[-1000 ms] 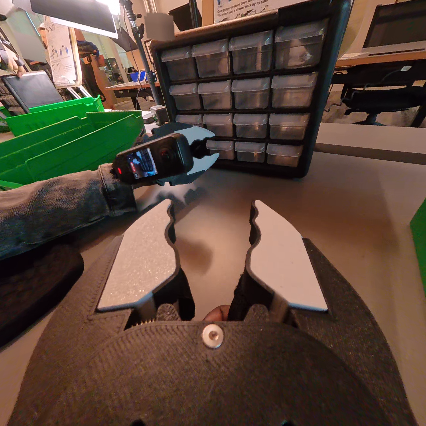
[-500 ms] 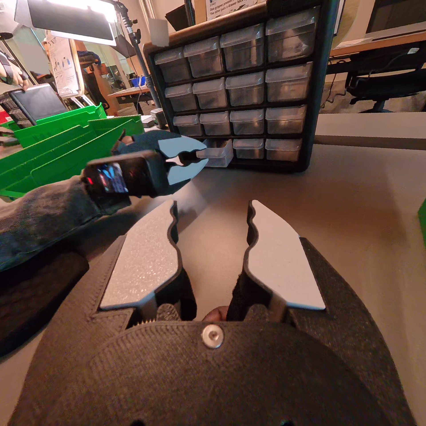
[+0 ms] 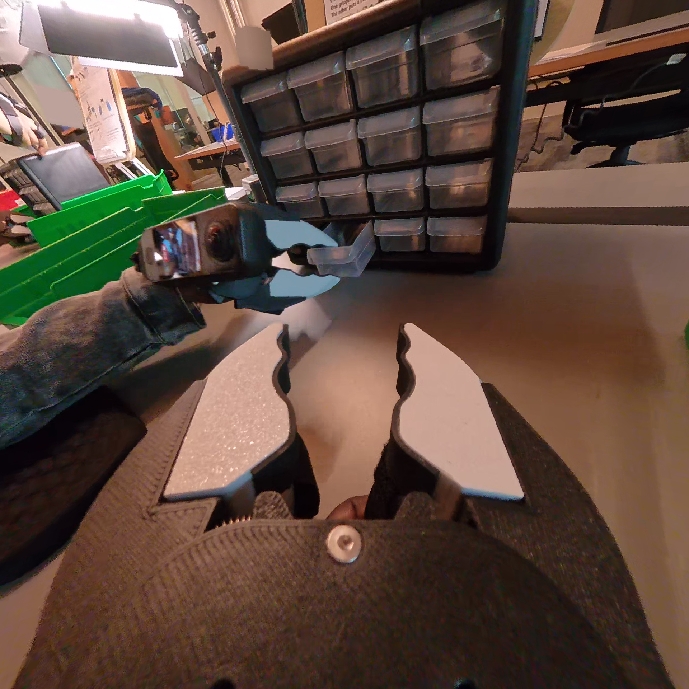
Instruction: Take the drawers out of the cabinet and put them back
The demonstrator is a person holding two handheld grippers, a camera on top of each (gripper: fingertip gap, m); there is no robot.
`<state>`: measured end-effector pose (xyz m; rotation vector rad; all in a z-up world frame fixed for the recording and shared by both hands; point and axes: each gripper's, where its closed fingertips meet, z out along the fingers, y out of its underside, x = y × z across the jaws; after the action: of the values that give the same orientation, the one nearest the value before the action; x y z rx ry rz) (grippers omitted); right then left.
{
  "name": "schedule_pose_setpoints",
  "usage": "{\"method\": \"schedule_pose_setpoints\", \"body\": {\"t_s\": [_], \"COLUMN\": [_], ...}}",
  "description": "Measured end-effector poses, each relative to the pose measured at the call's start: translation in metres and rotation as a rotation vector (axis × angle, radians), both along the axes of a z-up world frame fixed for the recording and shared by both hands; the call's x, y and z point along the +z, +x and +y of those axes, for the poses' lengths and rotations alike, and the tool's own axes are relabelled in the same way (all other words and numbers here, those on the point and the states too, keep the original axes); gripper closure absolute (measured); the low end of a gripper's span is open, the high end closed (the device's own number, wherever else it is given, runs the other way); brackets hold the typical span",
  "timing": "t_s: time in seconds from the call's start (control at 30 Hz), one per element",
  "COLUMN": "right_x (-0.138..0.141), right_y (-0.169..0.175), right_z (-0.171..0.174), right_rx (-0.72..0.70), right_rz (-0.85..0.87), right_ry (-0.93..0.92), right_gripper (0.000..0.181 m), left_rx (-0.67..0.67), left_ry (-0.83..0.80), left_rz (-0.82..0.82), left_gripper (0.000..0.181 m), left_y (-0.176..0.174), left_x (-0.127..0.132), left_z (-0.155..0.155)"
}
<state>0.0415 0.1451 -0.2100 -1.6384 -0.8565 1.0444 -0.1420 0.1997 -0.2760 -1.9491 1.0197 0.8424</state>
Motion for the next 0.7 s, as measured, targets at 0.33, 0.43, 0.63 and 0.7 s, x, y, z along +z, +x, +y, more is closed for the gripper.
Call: {"method": "schedule_pose_setpoints", "body": {"t_s": [0.33,0.43,0.63,0.7], "right_x": [0.001,0.000,0.000,-0.001], "right_y": [0.001,0.001,0.001,0.001], "right_z": [0.001,0.001,0.003,0.003], "right_rx": [-0.004,-0.003,-0.005,-0.006], "right_rz": [0.013,0.009,0.010,0.010], "right_ry": [-0.007,-0.010,-0.022,-0.025], "right_gripper": [0.127,0.127,0.128,0.128], "left_rx": [-0.058,-0.017,-0.065,-0.068], "left_ry": [-0.218,-0.216,-0.315,-0.373], "left_rz": [-0.154,-0.191,-0.459,-0.536], "left_gripper": [0.163,0.162,0.163,0.162], "left_y": [0.047,0.044,0.049,0.049], "left_x": [-0.009,-0.003,0.028,0.040], "left_z": [-0.060,-0.066,-0.067,-0.067]}}
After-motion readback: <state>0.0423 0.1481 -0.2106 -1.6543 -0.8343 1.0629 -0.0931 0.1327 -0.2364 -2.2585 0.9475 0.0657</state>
